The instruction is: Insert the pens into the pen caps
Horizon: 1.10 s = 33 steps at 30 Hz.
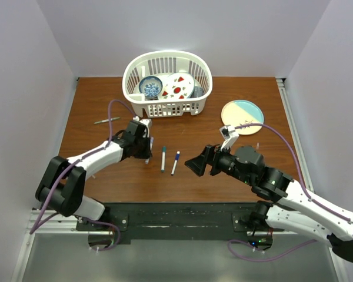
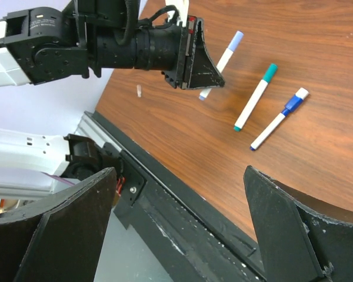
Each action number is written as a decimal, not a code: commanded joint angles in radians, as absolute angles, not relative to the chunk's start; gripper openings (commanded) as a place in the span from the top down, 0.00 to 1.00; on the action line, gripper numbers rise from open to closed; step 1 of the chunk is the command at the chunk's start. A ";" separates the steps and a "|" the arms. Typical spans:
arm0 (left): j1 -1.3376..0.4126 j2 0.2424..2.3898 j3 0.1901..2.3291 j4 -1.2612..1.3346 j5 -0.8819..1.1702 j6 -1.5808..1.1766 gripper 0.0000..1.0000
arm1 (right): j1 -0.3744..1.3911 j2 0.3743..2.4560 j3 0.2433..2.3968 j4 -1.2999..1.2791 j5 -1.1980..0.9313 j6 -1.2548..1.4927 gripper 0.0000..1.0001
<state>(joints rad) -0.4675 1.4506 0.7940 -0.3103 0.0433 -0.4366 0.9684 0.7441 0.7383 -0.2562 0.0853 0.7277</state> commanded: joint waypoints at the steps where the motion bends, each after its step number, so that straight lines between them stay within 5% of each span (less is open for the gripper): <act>1: -0.477 1.480 0.796 -0.288 0.011 -0.474 0.83 | 0.969 0.738 0.741 -0.255 0.114 0.718 0.07; 8: -0.518 1.542 0.769 -0.290 0.003 -0.529 0.81 | 0.969 0.741 0.747 -0.258 0.109 0.719 0.07; 20: -0.515 1.375 0.827 -0.359 -0.191 -0.761 0.41 | 0.969 0.738 0.750 -0.255 0.107 0.733 0.07; 28: -0.428 1.455 1.116 -0.757 -0.606 -1.173 0.39 | 0.969 0.736 0.755 -0.268 0.095 0.739 0.07; 33: -0.269 1.615 1.423 -1.024 -0.537 -1.256 0.40 | 0.968 0.733 0.761 -0.281 0.098 0.736 0.07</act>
